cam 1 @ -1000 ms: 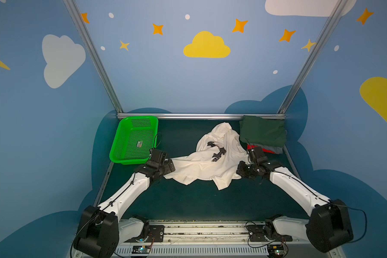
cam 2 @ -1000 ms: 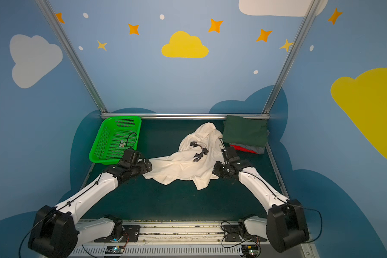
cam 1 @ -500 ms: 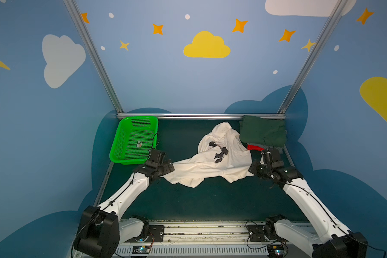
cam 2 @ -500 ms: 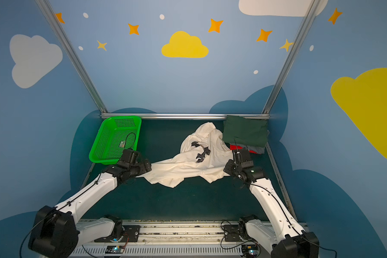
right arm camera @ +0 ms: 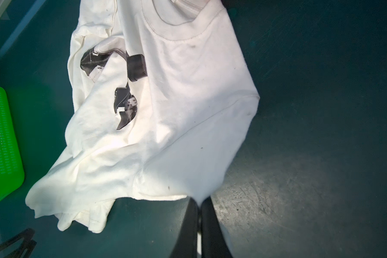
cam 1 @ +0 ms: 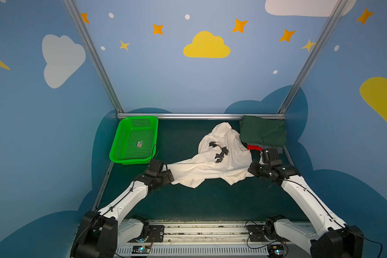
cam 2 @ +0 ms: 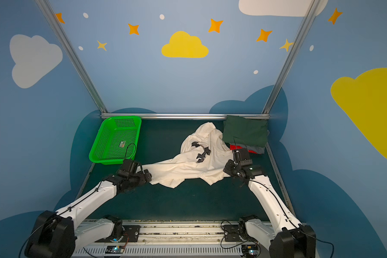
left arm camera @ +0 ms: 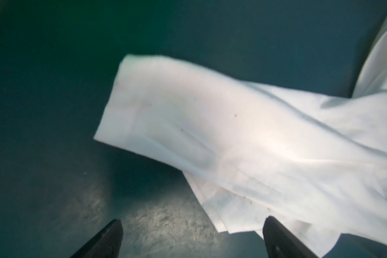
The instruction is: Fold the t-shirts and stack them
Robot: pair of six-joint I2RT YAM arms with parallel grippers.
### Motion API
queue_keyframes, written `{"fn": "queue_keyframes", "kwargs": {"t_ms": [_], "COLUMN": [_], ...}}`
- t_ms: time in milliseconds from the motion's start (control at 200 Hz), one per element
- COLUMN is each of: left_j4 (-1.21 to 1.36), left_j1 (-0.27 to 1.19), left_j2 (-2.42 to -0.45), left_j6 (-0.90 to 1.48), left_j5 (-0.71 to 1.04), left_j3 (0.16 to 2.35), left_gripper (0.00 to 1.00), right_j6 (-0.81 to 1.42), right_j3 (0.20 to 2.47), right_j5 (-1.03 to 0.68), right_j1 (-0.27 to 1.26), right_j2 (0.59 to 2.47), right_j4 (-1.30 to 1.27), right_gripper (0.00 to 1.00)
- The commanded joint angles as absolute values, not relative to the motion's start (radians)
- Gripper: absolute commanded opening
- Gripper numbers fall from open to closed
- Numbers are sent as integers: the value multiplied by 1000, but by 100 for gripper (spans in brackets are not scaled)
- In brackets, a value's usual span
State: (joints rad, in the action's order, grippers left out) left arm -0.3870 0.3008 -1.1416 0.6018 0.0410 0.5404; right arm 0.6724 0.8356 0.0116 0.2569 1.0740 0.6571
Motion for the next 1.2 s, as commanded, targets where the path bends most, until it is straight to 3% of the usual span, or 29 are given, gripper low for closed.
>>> {"fn": "queue_keyframes", "kwargs": {"t_ms": [0,626,831,1141,1191], "left_j4": [-356,-304,-269,-321,-328], "left_j1": [305,280,250,236,236], "left_j2": [-1162,-1356,-1417,-1463,-1448], "left_j6": [634,641,654,649,651], "left_j5": [69,-112,-120,-69,-73], "left_j3": [518,627,634,720,731], "left_gripper": [97,93,64,5,3], "right_j6": [669,668,671,645,640], "right_j3": [838,821,822,827,834], "right_j5": [0,-9,0,-69,-81], "right_j1": [253,245,242,242,241], "right_j2": [1078,1068,1085,1092,1096], "right_j4": [653,661,676,648,643], "right_gripper": [0,0,0,0,0]}}
